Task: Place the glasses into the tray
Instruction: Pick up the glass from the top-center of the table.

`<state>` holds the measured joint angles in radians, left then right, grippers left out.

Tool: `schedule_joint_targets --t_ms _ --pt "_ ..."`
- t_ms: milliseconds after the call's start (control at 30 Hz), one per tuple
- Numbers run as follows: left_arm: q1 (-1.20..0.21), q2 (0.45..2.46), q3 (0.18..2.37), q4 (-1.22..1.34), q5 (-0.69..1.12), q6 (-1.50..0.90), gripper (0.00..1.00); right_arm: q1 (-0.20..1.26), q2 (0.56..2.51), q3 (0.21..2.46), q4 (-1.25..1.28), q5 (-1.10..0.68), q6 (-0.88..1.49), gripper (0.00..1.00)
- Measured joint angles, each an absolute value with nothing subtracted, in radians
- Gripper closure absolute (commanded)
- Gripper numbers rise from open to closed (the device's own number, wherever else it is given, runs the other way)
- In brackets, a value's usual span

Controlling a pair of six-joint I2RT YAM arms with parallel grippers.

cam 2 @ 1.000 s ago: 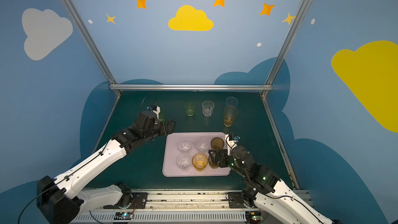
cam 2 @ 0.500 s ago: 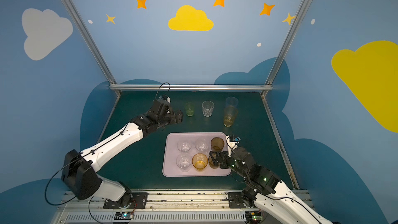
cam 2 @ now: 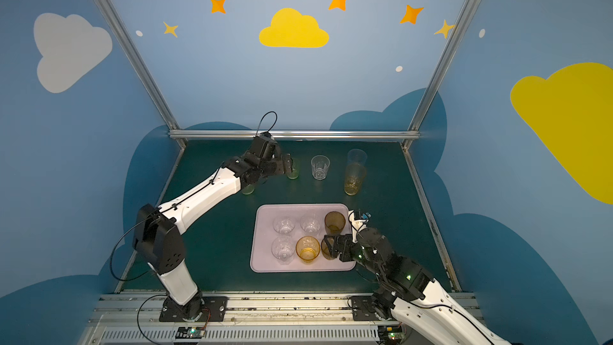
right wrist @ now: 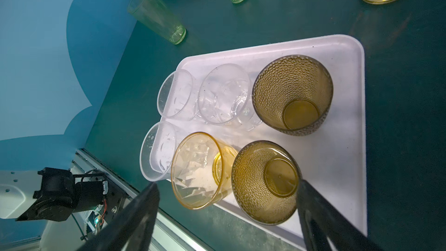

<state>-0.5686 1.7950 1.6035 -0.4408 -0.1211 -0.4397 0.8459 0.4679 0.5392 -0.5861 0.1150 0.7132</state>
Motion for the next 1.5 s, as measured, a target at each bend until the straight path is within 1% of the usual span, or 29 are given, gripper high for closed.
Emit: schedule_joint_targets --t_ms 367,633,833,1167,1300,1367,1500 --pt "-0.545 1.929 1.722 -0.533 -0.126 -0.424 0.0 0.845 0.411 0.487 -0.674 0.135 0.722 0.12" --pt "-0.535 1.982 1.771 -0.559 -0.138 -0.419 0.0 0.839 0.439 0.574 -0.677 0.234 0.719 0.12" --pt "-0.528 2.035 1.803 -0.583 -0.129 -0.418 0.01 0.839 0.438 0.585 -0.67 0.272 0.722 0.12" --pt "-0.523 2.101 1.88 -0.606 -0.094 -0.425 0.07 0.838 0.438 0.585 -0.67 0.27 0.723 0.12" --pt "-0.52 2.128 1.919 -0.62 -0.088 -0.431 0.11 0.838 0.438 0.585 -0.67 0.266 0.726 0.12" --pt "-0.516 2.148 1.942 -0.626 -0.087 -0.432 0.11 0.838 0.438 0.585 -0.67 0.265 0.727 0.12" --pt "-0.503 2.194 1.977 -0.646 -0.087 -0.435 0.19 0.838 0.43 0.585 -0.671 0.263 0.735 0.12"
